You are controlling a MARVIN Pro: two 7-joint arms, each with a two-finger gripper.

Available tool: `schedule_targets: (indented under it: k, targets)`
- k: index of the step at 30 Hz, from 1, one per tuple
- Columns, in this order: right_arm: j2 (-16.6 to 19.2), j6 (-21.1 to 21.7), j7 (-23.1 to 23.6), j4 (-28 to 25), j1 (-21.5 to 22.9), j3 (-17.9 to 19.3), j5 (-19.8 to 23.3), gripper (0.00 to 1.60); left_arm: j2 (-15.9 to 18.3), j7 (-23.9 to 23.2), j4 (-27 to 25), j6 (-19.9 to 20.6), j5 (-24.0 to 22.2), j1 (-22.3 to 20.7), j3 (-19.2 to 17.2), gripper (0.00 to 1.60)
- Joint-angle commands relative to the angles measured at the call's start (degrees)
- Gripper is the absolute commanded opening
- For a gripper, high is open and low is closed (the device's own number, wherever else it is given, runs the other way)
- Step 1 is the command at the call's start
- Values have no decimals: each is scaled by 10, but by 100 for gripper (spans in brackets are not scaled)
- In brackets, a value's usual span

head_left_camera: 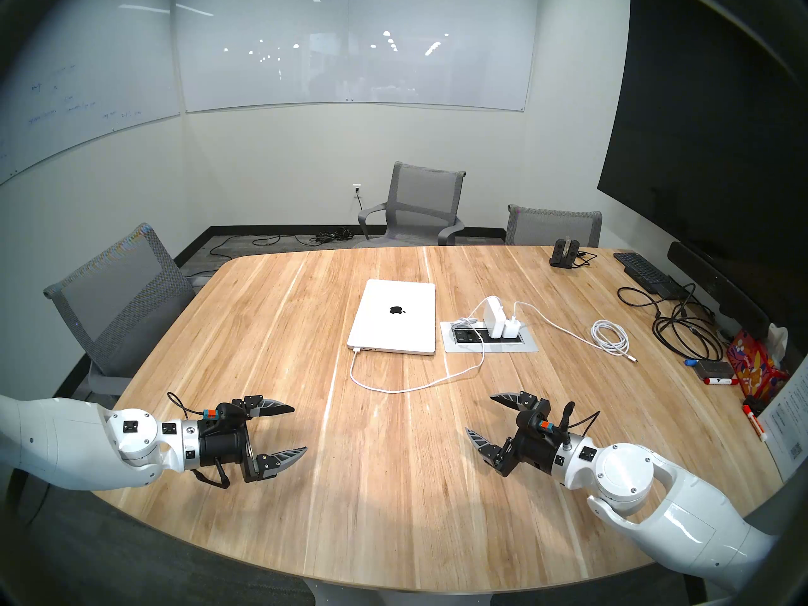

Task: Plug the charging cable into the port of a MacBook

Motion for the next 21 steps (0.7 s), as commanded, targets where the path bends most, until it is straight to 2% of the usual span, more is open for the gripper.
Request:
schedule_targets:
  k: [1, 21]
  targets:
    - [0, -15, -5, -8, 0, 20, 17, 160, 0, 0, 0, -1, 0, -4, -4, 160]
    - [46, -39, 0, -41, -53, 77, 52, 160, 0, 0, 0, -1, 0, -4, -4, 160]
